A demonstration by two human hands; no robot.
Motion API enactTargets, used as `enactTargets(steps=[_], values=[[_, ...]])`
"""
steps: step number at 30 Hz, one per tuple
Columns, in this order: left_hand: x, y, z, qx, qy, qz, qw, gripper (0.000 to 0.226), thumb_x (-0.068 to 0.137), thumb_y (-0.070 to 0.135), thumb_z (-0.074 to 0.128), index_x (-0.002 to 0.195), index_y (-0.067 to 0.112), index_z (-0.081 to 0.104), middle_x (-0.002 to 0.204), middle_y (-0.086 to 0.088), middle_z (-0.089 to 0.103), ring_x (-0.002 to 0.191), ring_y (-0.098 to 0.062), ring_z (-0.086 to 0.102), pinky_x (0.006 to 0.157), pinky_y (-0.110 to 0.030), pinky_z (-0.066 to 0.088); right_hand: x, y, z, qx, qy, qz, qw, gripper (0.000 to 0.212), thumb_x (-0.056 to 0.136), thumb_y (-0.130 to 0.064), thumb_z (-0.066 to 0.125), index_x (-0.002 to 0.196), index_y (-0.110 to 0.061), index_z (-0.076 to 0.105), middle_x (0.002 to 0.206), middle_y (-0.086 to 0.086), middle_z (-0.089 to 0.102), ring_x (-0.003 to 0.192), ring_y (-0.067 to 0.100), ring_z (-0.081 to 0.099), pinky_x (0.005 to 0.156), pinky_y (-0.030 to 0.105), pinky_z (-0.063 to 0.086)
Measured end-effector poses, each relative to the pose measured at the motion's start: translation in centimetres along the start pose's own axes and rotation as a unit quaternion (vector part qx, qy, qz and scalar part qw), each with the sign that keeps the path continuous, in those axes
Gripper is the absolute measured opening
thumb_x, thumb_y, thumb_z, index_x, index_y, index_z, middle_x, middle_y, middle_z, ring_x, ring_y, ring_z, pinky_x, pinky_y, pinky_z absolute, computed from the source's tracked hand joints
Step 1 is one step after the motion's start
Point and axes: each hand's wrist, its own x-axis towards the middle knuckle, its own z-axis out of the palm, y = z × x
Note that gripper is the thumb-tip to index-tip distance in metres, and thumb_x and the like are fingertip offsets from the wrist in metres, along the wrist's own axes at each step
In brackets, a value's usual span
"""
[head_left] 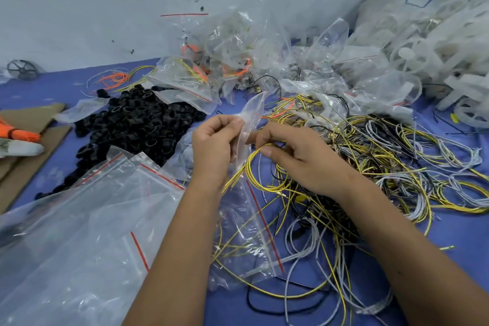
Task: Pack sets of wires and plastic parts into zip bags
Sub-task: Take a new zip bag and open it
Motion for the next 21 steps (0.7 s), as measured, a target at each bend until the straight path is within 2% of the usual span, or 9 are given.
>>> enactTargets(steps=[2, 4, 7, 9, 12, 14, 16, 18, 21], values=[[-0.2, 0.2, -0.1, 0.035, -0.019, 0.014, 0.999, 0.022, 0.095, 0.000, 0.063, 0.075, 0.008, 0.065, 0.058, -0.002, 0.061, 0.061, -0.024, 0.063, 0.080, -0.045, 0.048, 0.1, -0.3, 0.1, -0.025, 0.010, -0.023, 0.999, 0.027, 0.102, -0.005, 0.057, 0.100, -0.032, 0.059, 0.113, -0.011, 0.069, 0.122, 0.017, 0.062, 0.094, 0.032, 0.051], [-0.3, 0.4, -0.2, 0.053, -0.018, 0.028, 0.998, 0.020, 0.095, 0.000, 0.063, 0.077, 0.007, 0.065, 0.061, -0.005, 0.063, 0.058, -0.019, 0.068, 0.076, -0.042, 0.048, 0.3, -0.4, 0.2, -0.051, 0.014, -0.033, 0.998, 0.021, 0.102, -0.010, 0.056, 0.101, -0.031, 0.060, 0.108, -0.016, 0.065, 0.113, 0.022, 0.061, 0.091, 0.041, 0.050], [-0.4, 0.5, -0.4, 0.048, -0.042, 0.027, 0.998, 0.016, 0.090, 0.005, 0.068, 0.075, 0.007, 0.067, 0.067, -0.015, 0.060, 0.061, -0.026, 0.061, 0.076, -0.050, 0.046, 0.3, -0.2, 0.3, -0.069, -0.008, -0.028, 0.997, 0.008, 0.104, -0.010, 0.054, 0.103, -0.014, 0.060, 0.081, -0.016, 0.056, 0.075, 0.012, 0.051, 0.069, 0.029, 0.042], [-0.6, 0.5, -0.5, 0.048, -0.071, 0.007, 0.996, 0.012, 0.083, 0.015, 0.071, 0.072, 0.013, 0.069, 0.072, -0.019, 0.054, 0.068, -0.034, 0.048, 0.069, -0.052, 0.040, 0.3, -0.2, 0.2, -0.087, -0.026, -0.013, 0.996, 0.006, 0.105, -0.011, 0.052, 0.104, -0.015, 0.057, 0.070, -0.017, 0.053, 0.060, 0.012, 0.042, 0.059, 0.022, 0.032], [-0.8, 0.7, -0.5, 0.058, -0.090, 0.012, 0.994, 0.012, 0.081, 0.019, 0.071, 0.069, 0.016, 0.068, 0.062, -0.012, 0.053, 0.057, -0.024, 0.043, 0.054, -0.032, 0.039, 0.2, -0.3, 0.2, -0.141, -0.060, 0.014, 0.988, 0.010, 0.106, -0.015, 0.049, 0.102, -0.024, 0.048, 0.086, -0.021, 0.071, 0.057, 0.008, 0.049, 0.056, 0.029, 0.034], [-0.7, 0.9, -0.8, 0.048, -0.083, 0.028, 0.995, 0.022, 0.087, 0.012, 0.068, 0.066, 0.019, 0.068, 0.054, -0.001, 0.049, 0.046, -0.012, 0.037, 0.044, -0.018, 0.030, 0.2, -0.2, 0.2, -0.185, -0.062, 0.040, 0.980, 0.012, 0.106, -0.018, 0.048, 0.102, -0.029, 0.045, 0.086, -0.018, 0.074, 0.059, 0.000, 0.053, 0.057, 0.029, 0.035], [-0.5, 1.0, -1.3, 0.022, -0.072, 0.040, 0.996, 0.029, 0.093, 0.005, 0.063, 0.067, 0.017, 0.067, 0.055, 0.000, 0.044, 0.042, -0.007, 0.033, 0.039, -0.015, 0.024, 0.1, 0.1, 0.1, -0.225, -0.029, 0.085, 0.970, 0.009, 0.105, -0.021, 0.047, 0.102, -0.030, 0.047, 0.080, -0.014, 0.073, 0.059, 0.000, 0.054, 0.060, 0.032, 0.042], [-0.4, 1.1, -1.6, 0.006, -0.069, 0.055, 0.996, 0.021, 0.090, 0.006, 0.063, 0.070, 0.012, 0.065, 0.060, -0.006, 0.043, 0.043, -0.008, 0.033, 0.039, -0.016, 0.024, 0.1, 0.4, -0.1, -0.236, 0.015, 0.125, 0.964, 0.007, 0.104, -0.021, 0.048, 0.103, -0.027, 0.052, 0.077, -0.010, 0.073, 0.062, 0.004, 0.056, 0.063, 0.033, 0.047], [-0.5, 0.8, -1.4, 0.035, -0.061, 0.081, 0.994, 0.017, 0.087, 0.010, 0.064, 0.070, 0.013, 0.063, 0.057, -0.005, 0.043, 0.042, -0.010, 0.032, 0.040, -0.017, 0.025, 0.3, 0.4, -0.3, -0.163, 0.053, 0.155, 0.973, 0.011, 0.101, -0.013, 0.054, 0.095, -0.021, 0.059, 0.072, -0.007, 0.074, 0.053, 0.004, 0.056, 0.058, 0.027, 0.042]])
